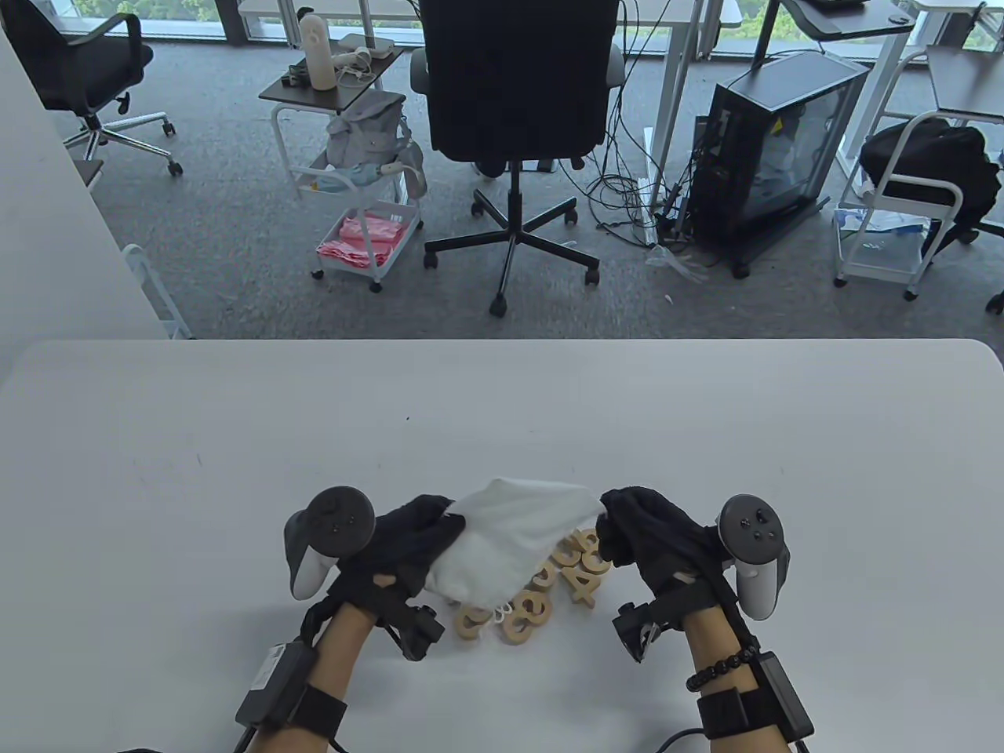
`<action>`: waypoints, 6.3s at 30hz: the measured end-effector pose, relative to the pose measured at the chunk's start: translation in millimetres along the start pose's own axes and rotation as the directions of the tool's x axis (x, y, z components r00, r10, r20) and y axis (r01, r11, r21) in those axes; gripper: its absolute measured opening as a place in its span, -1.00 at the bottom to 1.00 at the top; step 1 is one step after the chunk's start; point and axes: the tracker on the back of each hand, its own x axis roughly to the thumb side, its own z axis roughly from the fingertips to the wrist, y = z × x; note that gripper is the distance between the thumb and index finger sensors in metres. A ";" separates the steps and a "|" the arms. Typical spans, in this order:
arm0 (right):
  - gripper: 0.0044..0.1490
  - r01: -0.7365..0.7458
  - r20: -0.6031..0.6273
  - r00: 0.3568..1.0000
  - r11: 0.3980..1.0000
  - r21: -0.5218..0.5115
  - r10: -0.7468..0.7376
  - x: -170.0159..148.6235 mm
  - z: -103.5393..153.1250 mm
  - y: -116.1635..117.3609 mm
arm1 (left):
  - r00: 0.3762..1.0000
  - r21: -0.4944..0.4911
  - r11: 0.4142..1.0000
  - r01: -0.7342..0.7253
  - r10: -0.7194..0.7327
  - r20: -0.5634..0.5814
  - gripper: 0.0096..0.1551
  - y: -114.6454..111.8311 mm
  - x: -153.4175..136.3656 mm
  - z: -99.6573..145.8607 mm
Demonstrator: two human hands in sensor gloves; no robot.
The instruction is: Empty bag and arrange number blocks in order
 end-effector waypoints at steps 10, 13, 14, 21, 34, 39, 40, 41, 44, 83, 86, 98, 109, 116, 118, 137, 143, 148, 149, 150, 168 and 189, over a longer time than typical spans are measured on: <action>-0.49 -0.015 0.031 0.999 1.000 -0.015 0.016 5.3 3.9 -1.2 | 0.816 0.526 0.848 0.065 0.258 -0.517 -0.54 114.2 -142.5 35.5; -0.48 -0.021 0.033 0.999 1.000 -0.012 0.021 4.8 3.2 -1.1 | 0.761 0.531 0.829 0.175 0.228 -0.607 -0.53 123.7 -166.9 49.4; -0.48 -0.022 0.031 0.999 1.000 -0.011 0.022 4.4 3.0 -0.8 | 0.742 0.522 0.831 0.191 0.226 -0.631 -0.53 125.5 -175.1 53.6; -0.47 -0.042 0.013 0.999 0.999 0.006 0.042 0.8 1.0 0.8 | 0.643 0.339 0.878 0.337 0.048 -0.765 -0.03 132.6 -178.0 53.6; -0.45 -0.123 0.019 0.992 0.991 -0.042 0.124 2.8 5.0 -8.6 | 0.787 0.313 0.778 0.545 -0.345 -0.512 0.20 142.2 -78.2 36.4; -0.43 -0.235 0.033 0.970 0.968 -0.090 0.239 6.3 8.2 -11.5 | 0.778 0.274 0.734 0.621 -0.536 -0.328 0.18 114.8 -27.3 30.0; -0.41 -0.299 0.046 0.951 0.949 -0.103 0.305 7.8 8.8 -10.6 | 0.770 0.271 0.722 0.636 -0.575 -0.275 0.17 105.1 -18.5 28.9; -0.40 -0.354 0.055 0.931 0.928 -0.113 0.361 9.6 9.6 -8.7 | 0.752 0.257 0.707 0.659 -0.615 -0.237 0.16 93.9 -10.5 28.1; -0.30 -0.504 0.094 0.852 0.855 -0.124 0.516 17.5 13.2 4.2 | 0.667 0.198 0.641 0.742 -0.736 -0.116 0.15 52.6 8.8 28.3; 0.07 -0.993 0.398 -0.101 -0.114 0.010 0.912 -31.7 51.0 201.0 | 0.309 0.002 0.309 0.951 -0.950 0.037 0.17 -37.3 -7.0 32.4; 0.06 -0.992 0.414 -0.123 -0.118 -0.038 0.902 -30.8 51.3 201.0 | 0.310 0.002 0.310 0.951 -0.950 0.036 0.17 -37.3 -7.3 32.5; 0.00 -0.963 0.258 0.237 0.190 0.192 0.937 13.0 34.8 126.3 | 0.320 -0.001 0.320 0.947 -0.947 0.034 0.17 -37.0 -8.6 33.5; 0.06 -0.924 0.359 0.072 -0.073 0.375 0.930 -21.7 37.1 156.2 | 0.324 -0.020 0.323 0.946 -0.945 0.041 0.16 -37.0 -9.3 34.5; 0.05 -0.938 0.388 -0.024 -0.154 0.309 0.922 -25.6 42.8 165.5 | 0.329 -0.021 0.328 0.944 -0.944 0.036 0.16 -35.7 -9.4 35.4; 0.07 -0.938 0.386 -0.025 -0.155 0.309 0.922 -25.5 43.0 165.5 | 0.327 -0.021 0.327 0.945 -0.944 0.037 0.16 -35.8 -9.3 35.4; -0.13 -0.985 0.490 -0.057 -0.129 0.115 0.870 -18.1 10.4 198.2 | 0.336 -0.016 0.336 0.942 -0.941 0.036 0.15 -34.1 -6.4 36.5; -0.20 -0.990 0.496 -0.080 -0.127 0.063 0.865 -21.8 12.0 200.0 | 0.339 -0.009 0.339 0.941 -0.940 0.032 0.15 -33.2 -5.4 37.0; -0.26 -0.994 0.495 -0.077 -0.106 0.030 0.865 -20.1 13.1 196.7 | 0.344 -0.001 0.344 0.939 -0.938 0.029 0.15 -32.6 -4.2 37.6; -0.27 -0.995 0.497 -0.074 -0.100 0.027 0.865 -19.7 12.9 196.0 | 0.344 -0.002 0.344 0.939 -0.938 0.030 0.15 -32.8 -4.5 37.5; -0.31 -0.995 0.497 -0.067 -0.093 0.028 0.865 -19.4 12.5 195.3 | 0.343 -0.003 0.343 0.939 -0.939 0.030 0.15 -32.9 -4.7 37.5; -0.24 -1.000 0.594 -0.019 -0.023 0.000 0.804 -3.3 48.2 205.7 | 0.343 -0.008 0.343 0.939 -0.939 0.021 0.15 -31.4 -3.7 38.9; -0.22 -0.975 0.285 0.184 0.212 -0.072 0.941 22.1 14.9 97.2 | 0.356 -0.004 0.356 0.934 -0.934 0.015 0.14 -28.2 -4.1 38.0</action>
